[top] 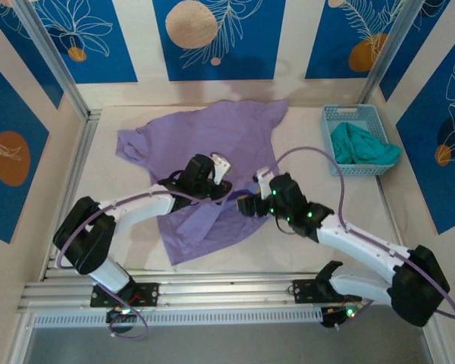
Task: Fold the inside-out t-shirt
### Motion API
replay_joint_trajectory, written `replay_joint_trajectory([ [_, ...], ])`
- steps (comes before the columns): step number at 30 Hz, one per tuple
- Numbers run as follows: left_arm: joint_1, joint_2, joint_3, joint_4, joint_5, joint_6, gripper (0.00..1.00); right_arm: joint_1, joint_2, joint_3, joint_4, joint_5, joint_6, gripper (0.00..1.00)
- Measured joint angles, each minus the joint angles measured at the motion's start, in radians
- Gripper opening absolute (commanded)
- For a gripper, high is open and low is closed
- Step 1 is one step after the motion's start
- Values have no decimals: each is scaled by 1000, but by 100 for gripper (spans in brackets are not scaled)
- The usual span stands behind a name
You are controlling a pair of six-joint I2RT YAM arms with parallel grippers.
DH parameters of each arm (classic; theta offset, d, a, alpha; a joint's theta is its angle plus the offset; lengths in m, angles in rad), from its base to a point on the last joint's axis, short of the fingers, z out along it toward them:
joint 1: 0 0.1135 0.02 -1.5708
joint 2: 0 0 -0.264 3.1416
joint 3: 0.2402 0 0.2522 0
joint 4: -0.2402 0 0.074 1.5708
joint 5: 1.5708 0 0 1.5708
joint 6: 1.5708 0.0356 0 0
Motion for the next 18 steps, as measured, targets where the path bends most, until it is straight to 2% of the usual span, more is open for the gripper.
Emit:
replay_joint_trajectory([
  [4,50,-23,42,-49,86,-38,0,109,19,-79,98,17,-79,64],
  [8,77,-44,83,-107,149,-58,0,217,139,-90,241,63,-147,54],
  [14,89,-78,125,-208,196,-57,0,208,367,-105,480,152,-208,46],
  [18,99,-113,168,-285,244,-54,0,198,534,-92,616,246,-272,45],
])
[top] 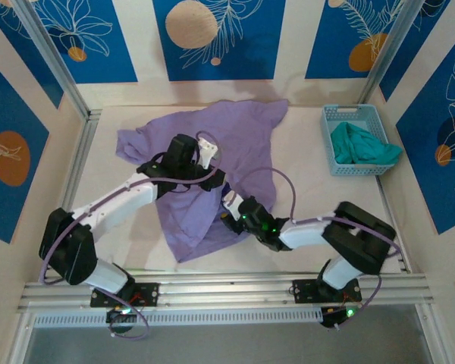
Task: Fold the inside-out t-shirt
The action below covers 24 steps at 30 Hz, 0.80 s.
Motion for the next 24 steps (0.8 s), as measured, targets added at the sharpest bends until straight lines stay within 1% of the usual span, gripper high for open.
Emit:
replay_joint_trajectory([
  [4,2,-55,61,-64,34,19,0,-21,114,26,88,74,-51,45],
  [9,2,-114,123,-101,99,25,0,-33,214,140,92,147,-84,46],
  [13,2,-124,168,-112,167,26,0,-42,248,227,49,159,-62,48],
  [18,2,-143,182,-132,204,45,0,-84,248,295,-46,140,16,53],
  [21,2,-158,186,-130,226,47,0,-102,257,364,-130,135,51,58],
  [24,-3,-152,227,-130,246,39,0,-104,293,456,-213,135,82,65],
])
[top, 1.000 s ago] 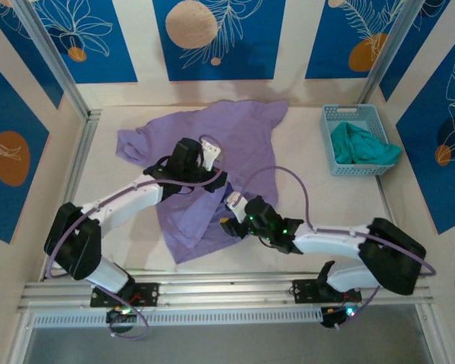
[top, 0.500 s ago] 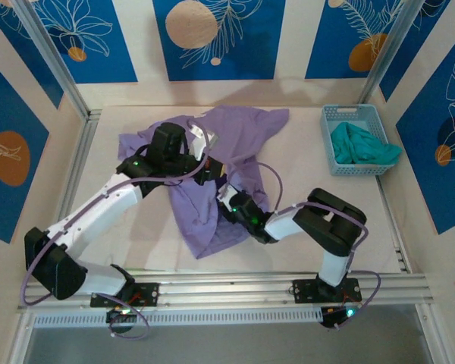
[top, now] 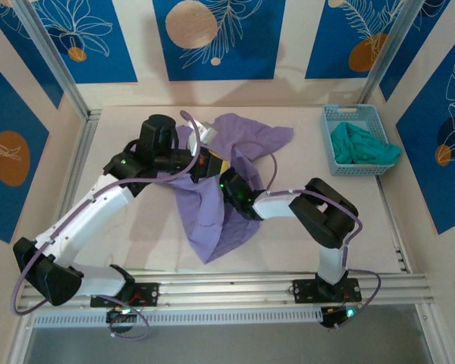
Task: Fold the inside-out t-shirt
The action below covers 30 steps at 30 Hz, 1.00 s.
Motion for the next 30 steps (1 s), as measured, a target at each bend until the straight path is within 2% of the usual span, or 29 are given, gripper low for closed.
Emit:
replay_joint_trajectory([
  [5,-20,47,163,3,28,-15,0,-17,89,185,-218,-13,85,76],
  [10,-29,98,321,-5,44,-18,0,-67,188,375,-449,-49,179,78],
  [17,-23,151,515,-78,13,13,0,-106,241,504,-692,-108,260,78],
  [18,-19,153,533,-82,6,13,0,-109,246,518,-710,-114,266,74],
  [23,24,146,562,-79,-44,13,0,-125,252,552,-788,-182,272,17],
  [25,43,132,539,-69,-81,12,0,-136,250,554,-797,-208,263,3],
  [26,52,116,512,-62,-105,13,0,-143,245,551,-795,-222,255,0],
  [30,109,50,380,-37,-218,12,0,-165,176,464,-779,-278,236,0],
])
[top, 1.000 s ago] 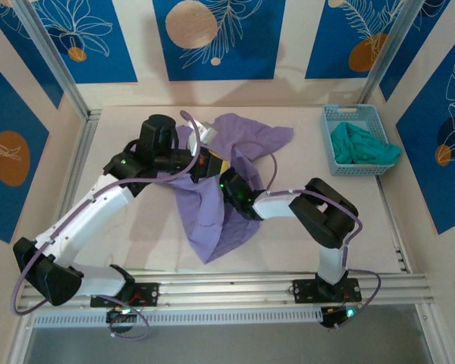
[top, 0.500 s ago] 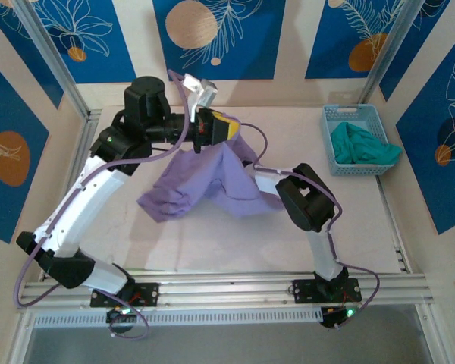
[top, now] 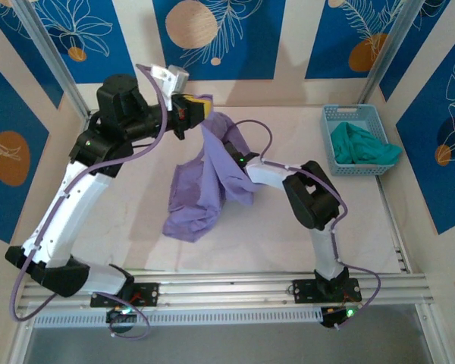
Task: Fold the inside-out t-shirt
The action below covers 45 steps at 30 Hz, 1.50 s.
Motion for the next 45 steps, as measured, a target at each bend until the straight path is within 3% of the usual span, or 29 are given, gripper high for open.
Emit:
replay_joint_trajectory([
  [5,79,-29,-187,40,-119,-3,0,-26,-180,-106,35,-137,-7,0],
  [12,105,77,-363,92,-182,-30,0,-31,-317,-93,199,-348,12,0],
  [20,323,93,-528,173,-237,-135,0,-125,-503,-254,373,-514,78,0],
  [25,331,93,-634,247,-227,-177,0,-146,-496,-254,517,-615,167,0],
  [35,330,98,-777,356,-209,-221,0,-249,-474,-40,599,-719,263,0],
  [43,442,99,-1027,471,-269,-347,0,-317,-613,-193,637,-803,245,0],
  [44,444,106,-1044,480,-268,-352,2,-316,-617,-222,637,-814,238,0],
  [45,443,112,-1060,489,-265,-356,17,-316,-618,-259,634,-824,230,0],
])
